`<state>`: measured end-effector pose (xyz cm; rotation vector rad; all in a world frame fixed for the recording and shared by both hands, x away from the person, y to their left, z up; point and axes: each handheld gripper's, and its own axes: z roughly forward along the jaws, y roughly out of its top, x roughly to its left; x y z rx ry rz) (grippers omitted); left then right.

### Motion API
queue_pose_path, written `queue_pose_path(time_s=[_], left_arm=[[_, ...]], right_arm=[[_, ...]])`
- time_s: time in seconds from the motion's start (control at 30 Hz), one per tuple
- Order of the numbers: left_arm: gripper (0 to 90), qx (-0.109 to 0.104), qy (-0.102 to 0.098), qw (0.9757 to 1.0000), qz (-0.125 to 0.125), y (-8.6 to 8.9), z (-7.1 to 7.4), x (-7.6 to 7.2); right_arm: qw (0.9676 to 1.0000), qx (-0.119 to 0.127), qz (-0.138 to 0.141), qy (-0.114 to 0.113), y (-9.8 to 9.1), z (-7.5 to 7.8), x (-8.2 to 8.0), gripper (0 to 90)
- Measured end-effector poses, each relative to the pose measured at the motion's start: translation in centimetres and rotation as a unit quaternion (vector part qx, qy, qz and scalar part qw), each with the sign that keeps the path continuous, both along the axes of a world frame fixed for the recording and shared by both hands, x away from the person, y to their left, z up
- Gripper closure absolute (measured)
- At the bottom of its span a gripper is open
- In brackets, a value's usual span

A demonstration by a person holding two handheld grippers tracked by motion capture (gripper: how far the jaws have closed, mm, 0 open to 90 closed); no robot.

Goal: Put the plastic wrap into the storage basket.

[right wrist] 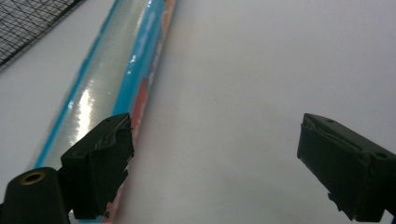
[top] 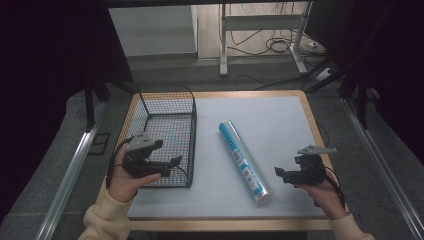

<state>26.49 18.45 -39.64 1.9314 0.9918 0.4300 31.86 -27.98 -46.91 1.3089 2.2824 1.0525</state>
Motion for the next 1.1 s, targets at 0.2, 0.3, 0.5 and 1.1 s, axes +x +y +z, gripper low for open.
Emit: queue_pose_path(time_s=[0.2, 0.3, 0.5, 1.1], left_arm=[[17.0, -0.001, -0.001, 1.0, 0.001, 0.1, 0.0, -0.1], [17.0, -0.001, -0.002, 1.0, 0.0, 0.2, 0.1, -0.2], [17.0, -0.002, -0.005, 1.0, -0.003, 0.1, 0.1, -0.3], [17.0, -0.001, -0.005, 1.0, -0.007, -0.1, 0.1, -0.3]], right_arm=[[0.9998, -0.001, 0.017, 0.01, 1.6, 1.4, 0.1, 10.6], [0.9996, -0.003, 0.019, 0.018, 2.2, 1.8, 0.3, 10.6], [0.9985, -0.024, 0.038, 0.032, 4.7, 2.4, 1.7, 10.8], [0.9933, -0.053, 0.062, 0.082, 10.8, 1.7, 4.8, 15.0]])
